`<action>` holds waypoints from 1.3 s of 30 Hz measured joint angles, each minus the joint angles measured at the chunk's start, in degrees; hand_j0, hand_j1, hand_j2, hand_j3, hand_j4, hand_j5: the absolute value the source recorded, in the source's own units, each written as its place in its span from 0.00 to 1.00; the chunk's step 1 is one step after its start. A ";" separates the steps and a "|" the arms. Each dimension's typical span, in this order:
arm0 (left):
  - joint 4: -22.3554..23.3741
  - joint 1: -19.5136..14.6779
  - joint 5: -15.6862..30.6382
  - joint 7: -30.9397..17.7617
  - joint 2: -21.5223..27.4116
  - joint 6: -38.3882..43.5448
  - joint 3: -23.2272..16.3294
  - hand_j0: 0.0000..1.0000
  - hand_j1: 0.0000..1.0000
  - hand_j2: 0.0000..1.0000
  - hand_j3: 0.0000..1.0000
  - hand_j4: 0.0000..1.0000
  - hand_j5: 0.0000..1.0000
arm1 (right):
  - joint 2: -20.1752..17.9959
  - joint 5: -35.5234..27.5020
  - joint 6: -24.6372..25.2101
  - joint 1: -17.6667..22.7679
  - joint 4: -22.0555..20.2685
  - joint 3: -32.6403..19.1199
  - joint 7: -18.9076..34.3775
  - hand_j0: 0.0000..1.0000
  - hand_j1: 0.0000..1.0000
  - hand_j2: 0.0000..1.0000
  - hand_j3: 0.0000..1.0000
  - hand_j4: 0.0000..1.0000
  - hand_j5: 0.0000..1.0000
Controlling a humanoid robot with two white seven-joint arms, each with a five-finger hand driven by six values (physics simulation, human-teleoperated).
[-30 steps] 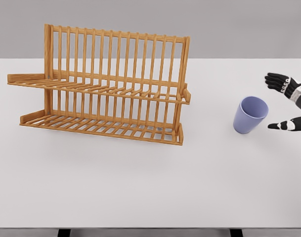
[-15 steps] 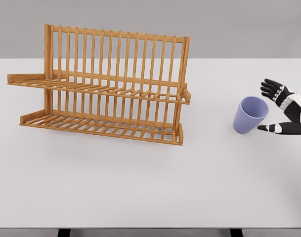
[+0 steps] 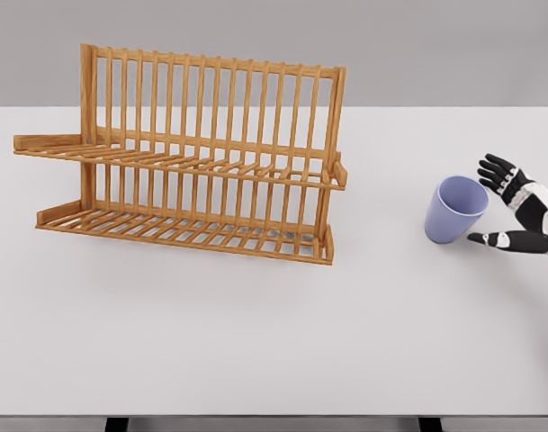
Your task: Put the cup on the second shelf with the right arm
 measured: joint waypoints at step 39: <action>0.00 0.00 0.00 0.00 0.00 0.00 0.01 1.00 1.00 1.00 1.00 1.00 1.00 | 2.21 0.28 -0.27 -0.62 0.26 2.67 -0.05 0.85 0.85 0.85 0.85 0.85 0.85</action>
